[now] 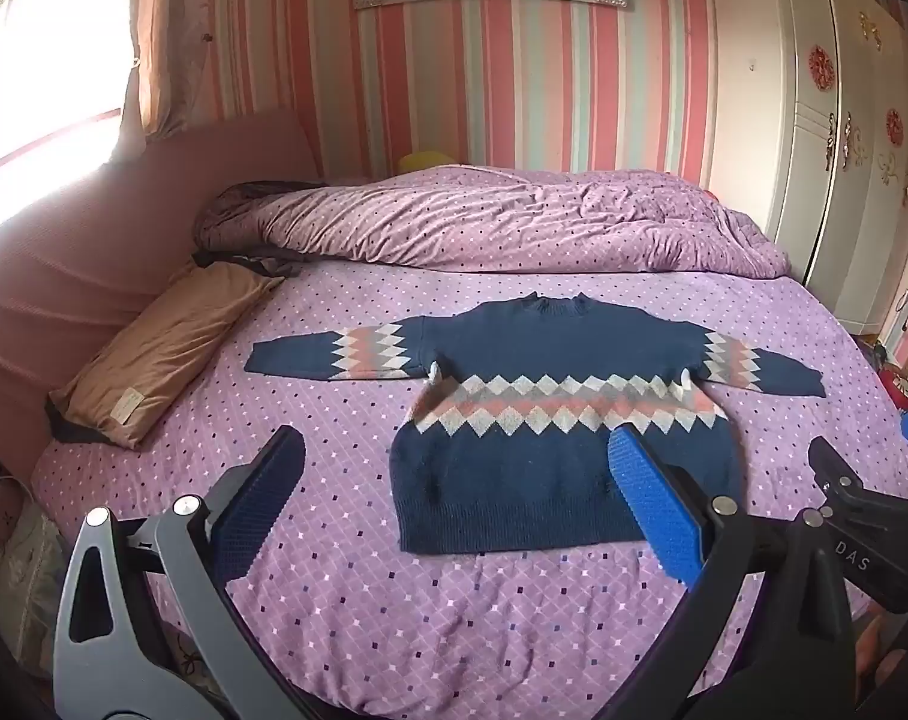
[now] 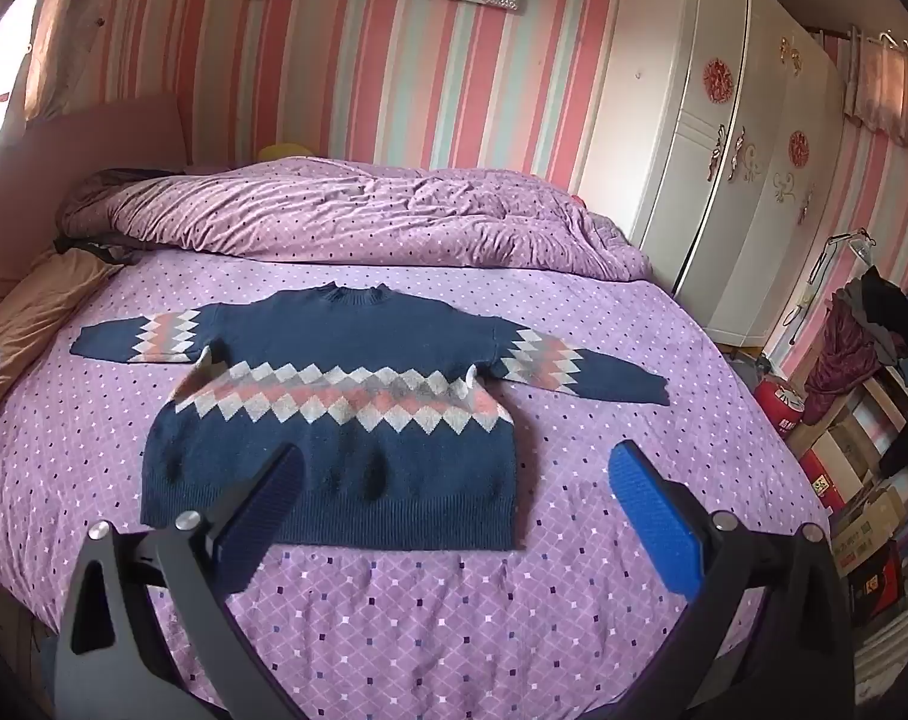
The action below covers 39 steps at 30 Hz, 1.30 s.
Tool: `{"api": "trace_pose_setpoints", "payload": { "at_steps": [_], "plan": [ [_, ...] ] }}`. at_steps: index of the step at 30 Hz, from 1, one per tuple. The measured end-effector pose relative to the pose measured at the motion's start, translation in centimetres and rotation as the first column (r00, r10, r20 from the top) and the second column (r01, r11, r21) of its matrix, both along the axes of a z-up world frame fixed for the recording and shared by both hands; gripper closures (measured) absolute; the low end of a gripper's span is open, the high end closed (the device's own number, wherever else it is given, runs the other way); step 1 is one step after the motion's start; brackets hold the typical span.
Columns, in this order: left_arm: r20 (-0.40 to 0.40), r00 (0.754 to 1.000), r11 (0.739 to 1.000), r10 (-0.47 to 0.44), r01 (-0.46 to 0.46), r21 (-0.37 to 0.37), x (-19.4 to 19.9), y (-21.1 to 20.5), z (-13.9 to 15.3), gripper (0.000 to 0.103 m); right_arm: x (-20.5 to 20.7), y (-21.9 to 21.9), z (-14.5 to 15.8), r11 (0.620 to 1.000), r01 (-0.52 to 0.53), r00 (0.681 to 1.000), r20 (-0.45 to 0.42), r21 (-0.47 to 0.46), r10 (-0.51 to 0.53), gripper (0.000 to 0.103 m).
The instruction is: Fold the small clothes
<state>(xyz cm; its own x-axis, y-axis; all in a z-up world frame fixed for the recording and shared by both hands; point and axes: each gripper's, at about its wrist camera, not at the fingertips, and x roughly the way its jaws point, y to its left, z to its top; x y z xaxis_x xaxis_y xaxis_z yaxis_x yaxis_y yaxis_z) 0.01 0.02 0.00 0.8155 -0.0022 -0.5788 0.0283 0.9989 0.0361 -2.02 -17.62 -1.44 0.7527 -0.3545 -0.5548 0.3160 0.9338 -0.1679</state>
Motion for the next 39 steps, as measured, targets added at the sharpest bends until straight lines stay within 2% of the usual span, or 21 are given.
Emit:
{"api": "trace_pose_setpoints", "payload": {
  "at_steps": [39],
  "plan": [
    [0.015, 1.0, 1.0, -0.01, 0.01, 0.017, -0.4, -0.8, 0.4, 0.003, 0.1, -0.2, 1.0, 1.0, -0.007, 1.0, 0.006, 0.014, 0.007, 0.001]
  ]
}}
